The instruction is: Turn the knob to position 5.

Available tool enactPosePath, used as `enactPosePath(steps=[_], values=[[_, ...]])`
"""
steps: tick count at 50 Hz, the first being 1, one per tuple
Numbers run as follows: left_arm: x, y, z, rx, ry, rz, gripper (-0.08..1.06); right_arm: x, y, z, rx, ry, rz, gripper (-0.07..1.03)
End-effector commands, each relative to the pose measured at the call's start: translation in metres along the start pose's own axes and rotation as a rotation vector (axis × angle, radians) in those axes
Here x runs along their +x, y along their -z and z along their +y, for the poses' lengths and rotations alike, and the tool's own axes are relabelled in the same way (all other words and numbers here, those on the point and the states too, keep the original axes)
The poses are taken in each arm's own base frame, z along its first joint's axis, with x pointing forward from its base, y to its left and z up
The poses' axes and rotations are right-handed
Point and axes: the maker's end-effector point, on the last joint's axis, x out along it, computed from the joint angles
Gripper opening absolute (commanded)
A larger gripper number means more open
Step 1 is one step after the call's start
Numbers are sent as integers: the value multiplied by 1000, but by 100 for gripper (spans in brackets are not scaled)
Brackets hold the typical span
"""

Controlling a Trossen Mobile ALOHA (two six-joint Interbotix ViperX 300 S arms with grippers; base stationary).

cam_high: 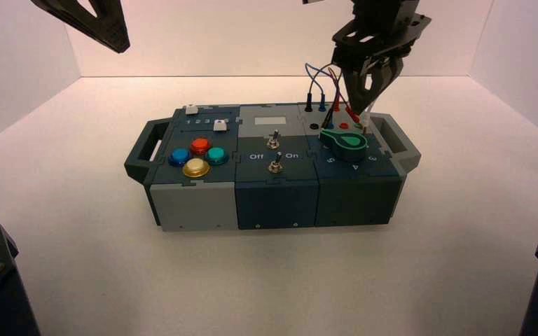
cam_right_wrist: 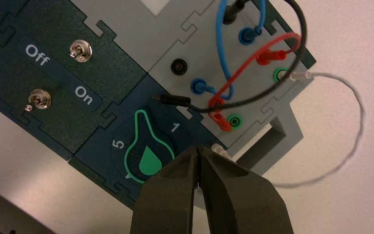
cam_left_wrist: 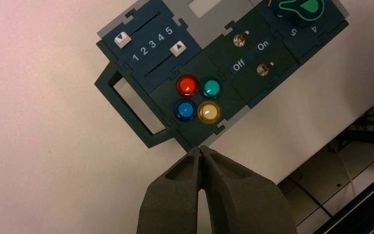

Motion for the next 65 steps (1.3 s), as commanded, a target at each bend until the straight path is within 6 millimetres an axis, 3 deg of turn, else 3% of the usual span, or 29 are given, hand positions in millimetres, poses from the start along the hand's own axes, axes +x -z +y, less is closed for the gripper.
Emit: enactPosePath(steps=[1,16,65], values=[[-6,-9,-2,3,3,-35,-3,-5,-11,0,-15,4,-26,-2],[-4,-10,-1,6,3,-30,-3,3,-17,16,-67,-10,-7,-2],[-3,-11,-1,17,-4,-41,-3,12,-26,32,-81,-44,17,-2]])
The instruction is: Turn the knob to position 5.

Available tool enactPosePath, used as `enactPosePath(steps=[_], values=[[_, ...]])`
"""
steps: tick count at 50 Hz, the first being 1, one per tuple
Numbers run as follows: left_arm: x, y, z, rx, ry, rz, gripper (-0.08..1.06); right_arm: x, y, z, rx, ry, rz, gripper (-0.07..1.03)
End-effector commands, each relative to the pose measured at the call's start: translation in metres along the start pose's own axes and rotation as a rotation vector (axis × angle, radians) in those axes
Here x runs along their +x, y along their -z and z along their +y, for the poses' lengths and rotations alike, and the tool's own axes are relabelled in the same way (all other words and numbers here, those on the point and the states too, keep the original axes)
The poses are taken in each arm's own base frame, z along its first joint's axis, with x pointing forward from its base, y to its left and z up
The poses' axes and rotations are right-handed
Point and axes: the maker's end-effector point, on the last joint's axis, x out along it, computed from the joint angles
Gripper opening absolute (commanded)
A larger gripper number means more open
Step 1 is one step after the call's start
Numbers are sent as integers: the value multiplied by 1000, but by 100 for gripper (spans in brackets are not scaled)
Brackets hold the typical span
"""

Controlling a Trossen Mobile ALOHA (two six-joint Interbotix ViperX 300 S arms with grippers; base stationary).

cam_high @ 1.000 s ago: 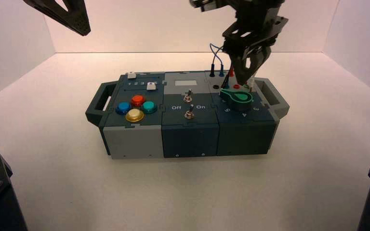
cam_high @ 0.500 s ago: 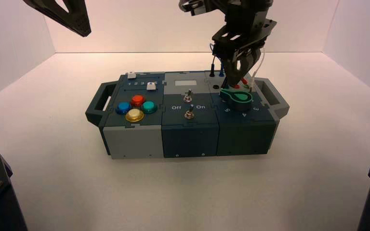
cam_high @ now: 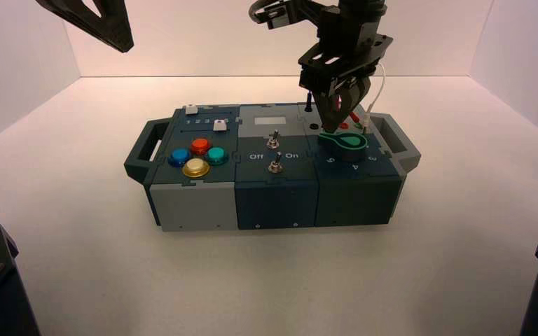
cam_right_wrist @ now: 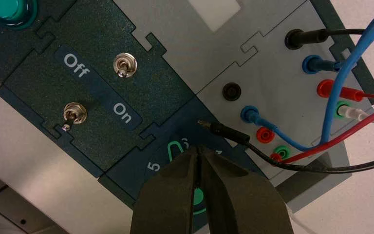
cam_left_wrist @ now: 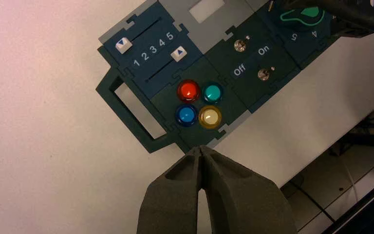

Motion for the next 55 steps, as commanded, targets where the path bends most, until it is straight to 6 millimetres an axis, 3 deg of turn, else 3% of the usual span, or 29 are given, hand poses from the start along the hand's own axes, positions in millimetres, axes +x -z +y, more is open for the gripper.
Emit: enactPosePath(steps=[1,55], values=[[-5,-7,-1,11,1,-27,-3,-9,-10,0,-7,3,-34,-2],[-1,-8,0,12,-2,-10,-3,-6,-1,7,22,-29,-6,-2]])
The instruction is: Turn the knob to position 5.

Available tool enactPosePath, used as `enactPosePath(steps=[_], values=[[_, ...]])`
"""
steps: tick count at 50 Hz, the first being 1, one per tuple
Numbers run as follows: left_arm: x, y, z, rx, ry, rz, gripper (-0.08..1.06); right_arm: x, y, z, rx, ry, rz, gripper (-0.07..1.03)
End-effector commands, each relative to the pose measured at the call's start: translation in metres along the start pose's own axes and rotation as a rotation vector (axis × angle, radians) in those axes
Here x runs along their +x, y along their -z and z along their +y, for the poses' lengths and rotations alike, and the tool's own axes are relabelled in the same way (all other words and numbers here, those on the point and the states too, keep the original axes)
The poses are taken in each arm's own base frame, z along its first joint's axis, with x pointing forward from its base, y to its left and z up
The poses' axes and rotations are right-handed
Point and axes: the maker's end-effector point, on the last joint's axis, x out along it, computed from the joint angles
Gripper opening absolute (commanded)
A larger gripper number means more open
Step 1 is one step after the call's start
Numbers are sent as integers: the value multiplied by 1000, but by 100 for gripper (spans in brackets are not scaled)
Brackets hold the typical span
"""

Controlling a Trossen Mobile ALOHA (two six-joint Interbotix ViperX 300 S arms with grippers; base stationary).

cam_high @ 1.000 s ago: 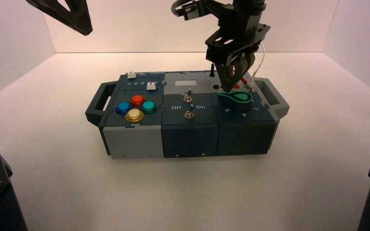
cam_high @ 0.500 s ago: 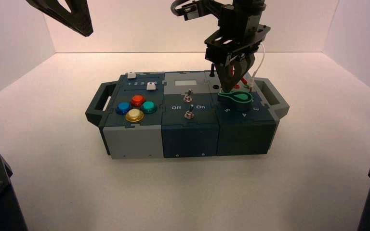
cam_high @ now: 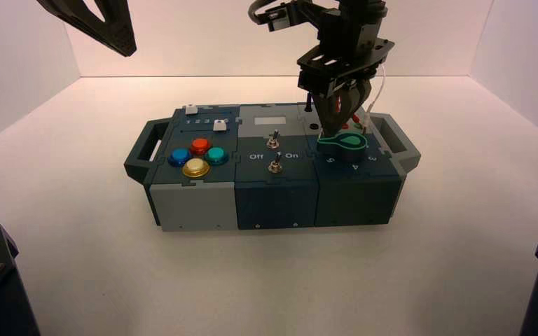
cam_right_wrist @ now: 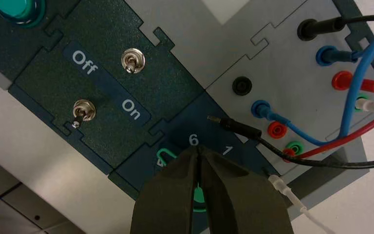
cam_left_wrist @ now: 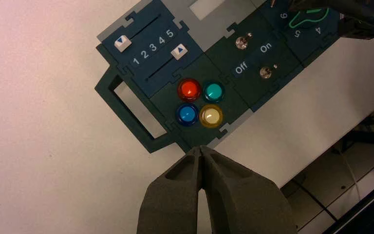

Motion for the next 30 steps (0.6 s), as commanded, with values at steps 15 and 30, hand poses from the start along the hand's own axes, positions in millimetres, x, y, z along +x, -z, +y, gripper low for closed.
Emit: enactPosePath(steps=[15,30], values=[[-6,-9,-1,8,0,-30,-3,-6,-3,2,-4,-4,-13,-2],[-6,-10,-1,7,0,-35,-3,-6,-1,3,-1,-8,-4,-2]])
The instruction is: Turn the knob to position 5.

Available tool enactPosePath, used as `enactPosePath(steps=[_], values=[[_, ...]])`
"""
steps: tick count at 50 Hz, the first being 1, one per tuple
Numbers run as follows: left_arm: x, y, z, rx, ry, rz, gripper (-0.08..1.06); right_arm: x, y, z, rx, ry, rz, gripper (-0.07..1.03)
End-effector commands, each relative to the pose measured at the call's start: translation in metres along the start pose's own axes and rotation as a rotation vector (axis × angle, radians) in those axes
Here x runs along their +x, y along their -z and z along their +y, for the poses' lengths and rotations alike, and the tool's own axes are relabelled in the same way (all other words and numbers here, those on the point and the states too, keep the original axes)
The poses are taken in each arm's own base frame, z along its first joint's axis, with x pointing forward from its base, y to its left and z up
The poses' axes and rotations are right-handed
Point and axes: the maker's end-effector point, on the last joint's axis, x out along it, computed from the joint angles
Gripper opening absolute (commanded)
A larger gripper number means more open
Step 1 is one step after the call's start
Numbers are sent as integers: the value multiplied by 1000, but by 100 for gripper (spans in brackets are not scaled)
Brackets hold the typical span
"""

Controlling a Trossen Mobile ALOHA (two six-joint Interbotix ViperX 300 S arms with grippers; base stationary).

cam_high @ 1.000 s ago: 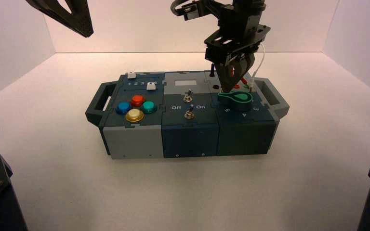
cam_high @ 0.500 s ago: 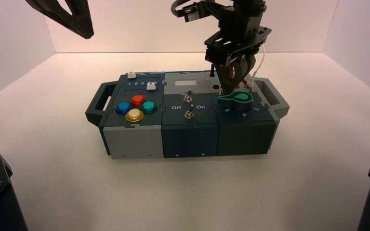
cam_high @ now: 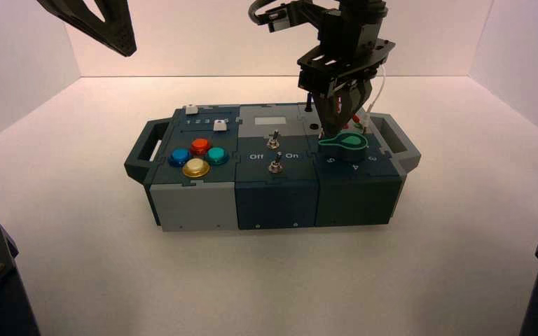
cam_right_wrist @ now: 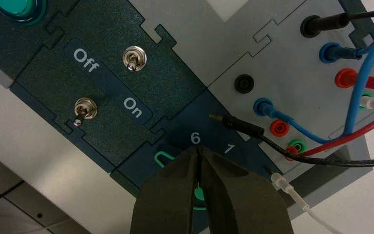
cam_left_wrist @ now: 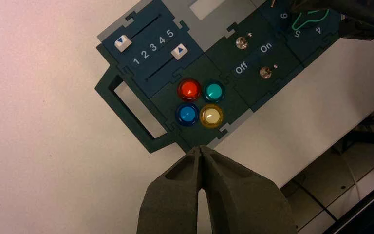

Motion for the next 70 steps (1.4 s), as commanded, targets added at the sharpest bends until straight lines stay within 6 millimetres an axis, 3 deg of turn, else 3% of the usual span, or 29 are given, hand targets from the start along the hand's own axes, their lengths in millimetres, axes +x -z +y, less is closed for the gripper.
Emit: enactPosePath(steps=[1,44,70], values=[[-6,-9,-1,8,-2,-33,-3,-6,-3,2,-5,-3,-14,-2],[-4,-7,-1,9,-1,-26,-3,-10,3,8,19,-30,11,-2],[-3,-7,0,8,-3,-27,-3,-19,-20,4,15,-17,-44,-2]])
